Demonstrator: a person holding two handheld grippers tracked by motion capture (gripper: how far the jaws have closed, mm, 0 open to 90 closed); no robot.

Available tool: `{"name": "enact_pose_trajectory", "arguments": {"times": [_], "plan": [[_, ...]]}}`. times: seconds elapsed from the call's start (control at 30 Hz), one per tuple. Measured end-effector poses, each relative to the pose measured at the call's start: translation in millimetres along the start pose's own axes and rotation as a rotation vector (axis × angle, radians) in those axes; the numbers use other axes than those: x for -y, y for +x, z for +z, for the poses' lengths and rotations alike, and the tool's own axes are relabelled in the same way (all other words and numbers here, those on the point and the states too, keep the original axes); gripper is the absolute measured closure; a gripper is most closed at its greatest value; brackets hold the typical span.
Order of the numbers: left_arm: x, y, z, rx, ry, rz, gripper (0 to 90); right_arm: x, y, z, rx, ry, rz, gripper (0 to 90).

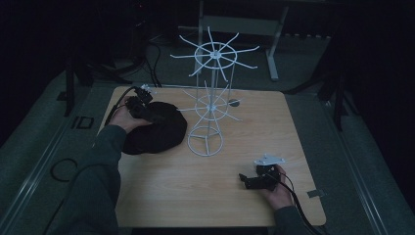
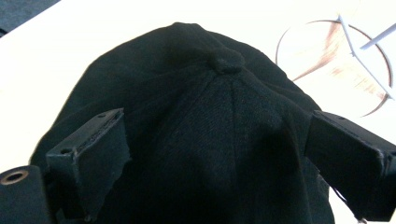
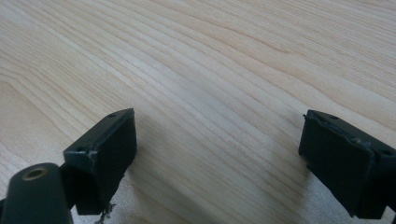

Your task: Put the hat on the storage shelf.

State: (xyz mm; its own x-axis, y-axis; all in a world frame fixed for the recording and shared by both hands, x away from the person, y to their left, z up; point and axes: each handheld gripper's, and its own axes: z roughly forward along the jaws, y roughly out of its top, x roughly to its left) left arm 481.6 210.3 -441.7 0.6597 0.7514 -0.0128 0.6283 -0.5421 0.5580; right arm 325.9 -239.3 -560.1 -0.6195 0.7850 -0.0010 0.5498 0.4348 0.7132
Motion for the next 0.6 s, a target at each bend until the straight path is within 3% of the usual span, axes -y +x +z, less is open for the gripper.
{"name": "enact_pose_trajectory", "arguments": {"times": [0.3, 0.33, 0.37, 0.4, 0.43, 0.53, 0.57, 0.6], "plan": [[-1.7, -8.5, 22.2, -0.010, 0.087, 0.021, 6.0, 0.0, 0.1, 0.0, 0.000, 0.000, 0.001, 11.0], [-0.8, -9.8, 26.0, -0.042, 0.119, 0.031, 9.1, 0.0, 0.0, 0.0, 0.000, 0.000, 0.000, 11.0], [-0.8, -9.8, 26.0, -0.042, 0.119, 0.031, 14.9, 0.0, 0.0, 0.0, 0.000, 0.000, 0.000, 11.0], [0.0, -12.3, 27.9, -0.082, 0.137, 0.036, 22.9, 0.0, 0.1, 0.0, 0.000, 0.000, 0.000, 11.0], [0.1, -12.9, 28.3, -0.087, 0.147, 0.046, 27.4, 0.0, 0.0, 0.0, 0.000, 0.000, 0.000, 11.0], [0.1, -14.0, 29.1, -0.104, 0.170, 0.053, 52.9, 0.0, 0.1, 0.0, 0.000, 0.000, 0.001, 11.0], [0.7, -14.0, 29.9, -0.106, 0.180, 0.056, 52.9, 0.0, 0.0, 0.0, 0.000, 0.000, 0.000, 11.0], [0.7, -14.0, 29.9, -0.106, 0.180, 0.056, 60.8, 0.0, 0.0, 0.0, 0.000, 0.000, 0.000, 11.0]]}}
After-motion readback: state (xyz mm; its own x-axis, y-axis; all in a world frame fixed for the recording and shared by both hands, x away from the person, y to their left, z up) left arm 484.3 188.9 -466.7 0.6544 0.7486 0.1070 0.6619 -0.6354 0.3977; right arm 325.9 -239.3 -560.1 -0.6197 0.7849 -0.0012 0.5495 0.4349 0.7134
